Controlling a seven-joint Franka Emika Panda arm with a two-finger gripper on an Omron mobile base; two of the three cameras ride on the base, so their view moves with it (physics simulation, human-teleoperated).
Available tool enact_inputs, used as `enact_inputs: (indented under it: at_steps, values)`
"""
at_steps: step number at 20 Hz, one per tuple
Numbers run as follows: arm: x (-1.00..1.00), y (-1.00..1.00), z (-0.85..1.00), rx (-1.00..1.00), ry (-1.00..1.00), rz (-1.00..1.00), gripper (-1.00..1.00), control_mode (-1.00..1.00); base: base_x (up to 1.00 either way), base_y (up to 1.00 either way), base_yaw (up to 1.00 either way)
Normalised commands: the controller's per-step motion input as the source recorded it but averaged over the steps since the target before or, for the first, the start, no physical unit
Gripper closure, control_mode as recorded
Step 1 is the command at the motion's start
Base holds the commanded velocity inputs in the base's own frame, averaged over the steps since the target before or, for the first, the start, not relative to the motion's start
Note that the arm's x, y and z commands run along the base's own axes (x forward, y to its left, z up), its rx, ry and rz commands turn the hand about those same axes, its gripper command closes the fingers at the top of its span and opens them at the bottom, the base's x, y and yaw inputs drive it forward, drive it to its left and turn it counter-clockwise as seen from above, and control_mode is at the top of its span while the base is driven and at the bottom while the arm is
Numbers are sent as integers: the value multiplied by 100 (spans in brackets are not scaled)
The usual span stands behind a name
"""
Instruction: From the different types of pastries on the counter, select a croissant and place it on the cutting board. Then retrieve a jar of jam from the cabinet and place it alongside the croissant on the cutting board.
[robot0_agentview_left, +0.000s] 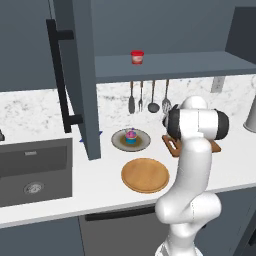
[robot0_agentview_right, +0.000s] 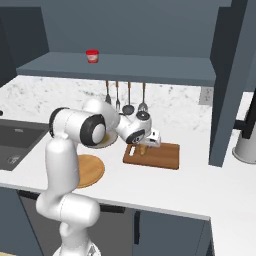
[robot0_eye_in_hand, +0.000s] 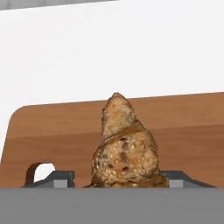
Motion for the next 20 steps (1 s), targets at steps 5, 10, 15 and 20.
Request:
enact_inputs:
  at_steps: [5, 10, 15, 20]
  values:
    - [22, -17, 15, 0, 0, 0, -100, -100, 0, 0, 0]
    - [4, -8, 30, 0, -6, 0, -100, -100, 0, 0, 0]
    - [-33, -11, 75, 0, -27, 0, -100, -100, 0, 0, 0]
    - [-59, -11, 90, -1, -22, 0, -100, -100, 0, 0, 0]
